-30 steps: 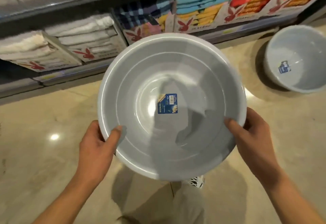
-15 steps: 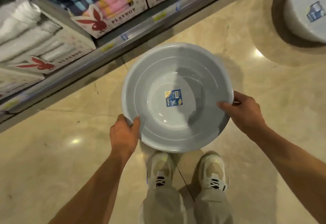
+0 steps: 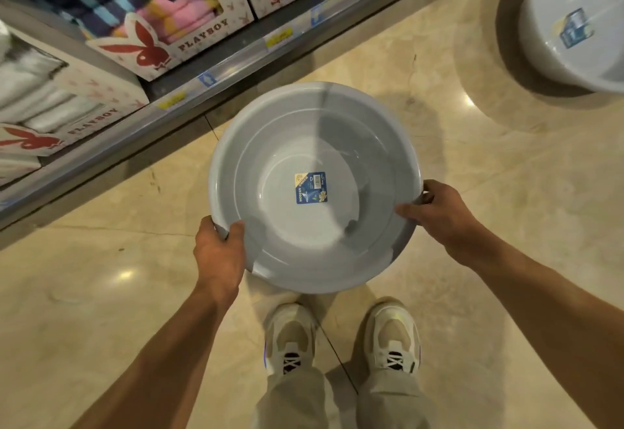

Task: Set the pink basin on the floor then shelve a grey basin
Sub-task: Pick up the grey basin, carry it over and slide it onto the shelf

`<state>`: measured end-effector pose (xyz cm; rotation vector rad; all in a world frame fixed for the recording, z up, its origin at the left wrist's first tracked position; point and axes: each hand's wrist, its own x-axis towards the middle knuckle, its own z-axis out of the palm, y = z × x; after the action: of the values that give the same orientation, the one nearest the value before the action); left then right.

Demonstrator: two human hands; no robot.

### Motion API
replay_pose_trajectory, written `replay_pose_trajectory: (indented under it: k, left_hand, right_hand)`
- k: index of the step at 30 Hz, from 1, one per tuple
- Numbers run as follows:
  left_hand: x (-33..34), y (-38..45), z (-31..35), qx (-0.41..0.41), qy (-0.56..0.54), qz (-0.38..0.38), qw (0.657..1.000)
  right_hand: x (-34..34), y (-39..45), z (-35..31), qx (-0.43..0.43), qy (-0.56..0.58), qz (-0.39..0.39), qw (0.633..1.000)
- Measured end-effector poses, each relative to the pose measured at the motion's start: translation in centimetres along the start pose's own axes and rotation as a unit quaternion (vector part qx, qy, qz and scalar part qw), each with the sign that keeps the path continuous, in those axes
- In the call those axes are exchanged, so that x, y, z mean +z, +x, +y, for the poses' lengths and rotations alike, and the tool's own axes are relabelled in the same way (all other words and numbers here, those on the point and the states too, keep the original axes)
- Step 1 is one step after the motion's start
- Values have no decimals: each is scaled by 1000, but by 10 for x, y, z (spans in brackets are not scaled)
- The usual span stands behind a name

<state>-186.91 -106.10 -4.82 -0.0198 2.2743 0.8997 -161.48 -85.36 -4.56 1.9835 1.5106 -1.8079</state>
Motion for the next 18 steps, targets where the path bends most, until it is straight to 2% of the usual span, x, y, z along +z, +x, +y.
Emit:
replay_pose_trajectory:
  k: [5,10,15,18]
  left_hand:
    - [-11,-24,60,70,-29,-52,996]
    - [-10,-67,147,144,-52,-72,986]
    - [0,-123,237,197,-79,-131,968]
    - [25,-144,283,227,-86,-132,961]
  right_hand:
    - [-41,-39,-31,-19,103,36,994]
    - [-88,-105,-74,-43,244,106,963]
    - [-150,-157,-98,-92,244,232,937]
    - [-198,-174,-108,-116,227,253,933]
